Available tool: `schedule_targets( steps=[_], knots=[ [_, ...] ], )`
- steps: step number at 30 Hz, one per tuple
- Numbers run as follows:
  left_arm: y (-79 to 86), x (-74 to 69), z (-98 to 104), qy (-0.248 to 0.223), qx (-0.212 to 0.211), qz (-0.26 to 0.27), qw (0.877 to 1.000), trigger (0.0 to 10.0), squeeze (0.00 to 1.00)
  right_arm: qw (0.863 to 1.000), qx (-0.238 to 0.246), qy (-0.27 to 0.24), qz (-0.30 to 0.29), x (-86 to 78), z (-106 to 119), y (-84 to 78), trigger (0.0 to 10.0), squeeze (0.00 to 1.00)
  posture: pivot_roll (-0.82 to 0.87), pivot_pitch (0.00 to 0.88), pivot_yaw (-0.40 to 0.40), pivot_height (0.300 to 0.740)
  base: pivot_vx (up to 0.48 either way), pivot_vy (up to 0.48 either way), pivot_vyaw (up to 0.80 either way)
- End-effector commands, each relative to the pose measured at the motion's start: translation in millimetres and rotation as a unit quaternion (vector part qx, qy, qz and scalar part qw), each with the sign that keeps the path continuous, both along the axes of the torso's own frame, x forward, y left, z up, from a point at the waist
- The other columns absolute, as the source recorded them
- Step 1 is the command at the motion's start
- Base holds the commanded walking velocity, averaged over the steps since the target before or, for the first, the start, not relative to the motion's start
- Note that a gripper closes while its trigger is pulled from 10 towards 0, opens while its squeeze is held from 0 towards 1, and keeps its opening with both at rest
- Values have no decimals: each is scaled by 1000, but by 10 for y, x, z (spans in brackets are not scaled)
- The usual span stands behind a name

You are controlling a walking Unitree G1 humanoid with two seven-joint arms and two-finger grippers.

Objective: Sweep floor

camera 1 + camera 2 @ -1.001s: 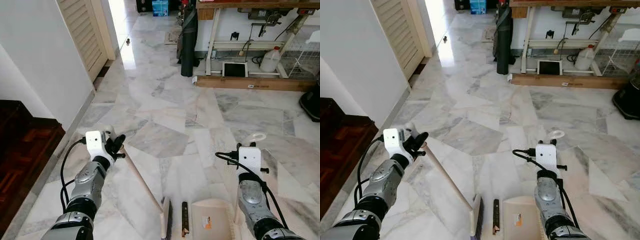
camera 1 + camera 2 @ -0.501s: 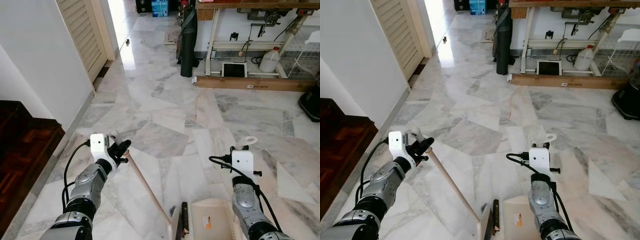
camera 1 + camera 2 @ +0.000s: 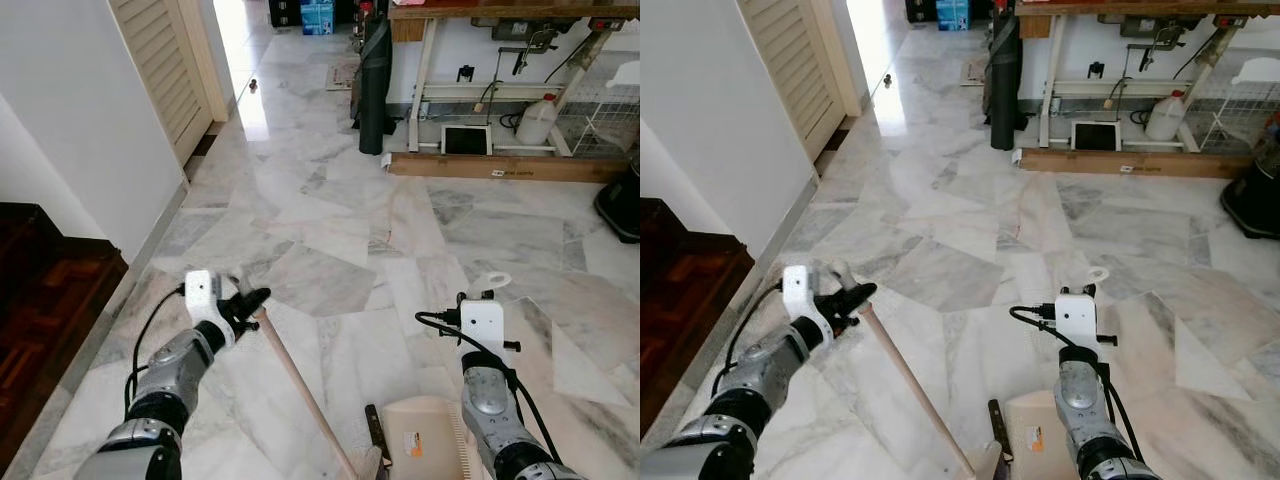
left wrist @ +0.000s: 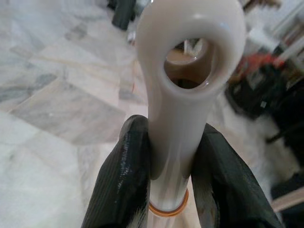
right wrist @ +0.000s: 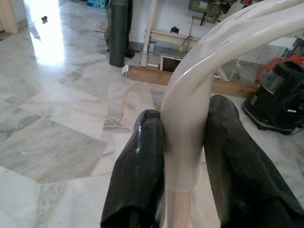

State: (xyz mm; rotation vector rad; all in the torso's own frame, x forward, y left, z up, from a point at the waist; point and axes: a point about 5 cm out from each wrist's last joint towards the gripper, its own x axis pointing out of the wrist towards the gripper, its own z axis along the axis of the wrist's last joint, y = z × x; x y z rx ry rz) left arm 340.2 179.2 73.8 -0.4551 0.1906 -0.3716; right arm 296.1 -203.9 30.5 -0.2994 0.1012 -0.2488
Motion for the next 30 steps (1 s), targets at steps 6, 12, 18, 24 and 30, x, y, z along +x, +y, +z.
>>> schedule_targets(
  steps=[6, 12, 18, 24, 30],
  knots=[
    [144, 134, 386, -80, -58, 35, 995, 10000, 0, 1000, 6, 29, 10, -32, -87, 63, 10000, 0, 86, 51, 79, 740, 0, 0, 0],
    [362, 125, 587, -138, 2, 105, 985, 10000, 0, 999, 6, 30, 10, -40, -94, 56, 10000, 0, 90, 52, 79, 740, 0, 0, 0],
    [386, 102, 496, -135, 128, 137, 973, 10000, 0, 999, 6, 30, 13, -35, -92, 66, 10000, 0, 89, 53, 76, 740, 0, 0, 0],
    [207, 71, 253, -101, 179, 111, 972, 10000, 0, 1000, 6, 26, 15, -25, -76, 65, 10000, 0, 72, 59, 80, 740, 0, 0, 0],
    [82, 46, 76, -68, 202, 113, 970, 10000, 0, 1000, 3, 17, 13, -26, -53, 26, 10000, 0, 43, 71, 86, 740, 0, 0, 0]
  ],
)
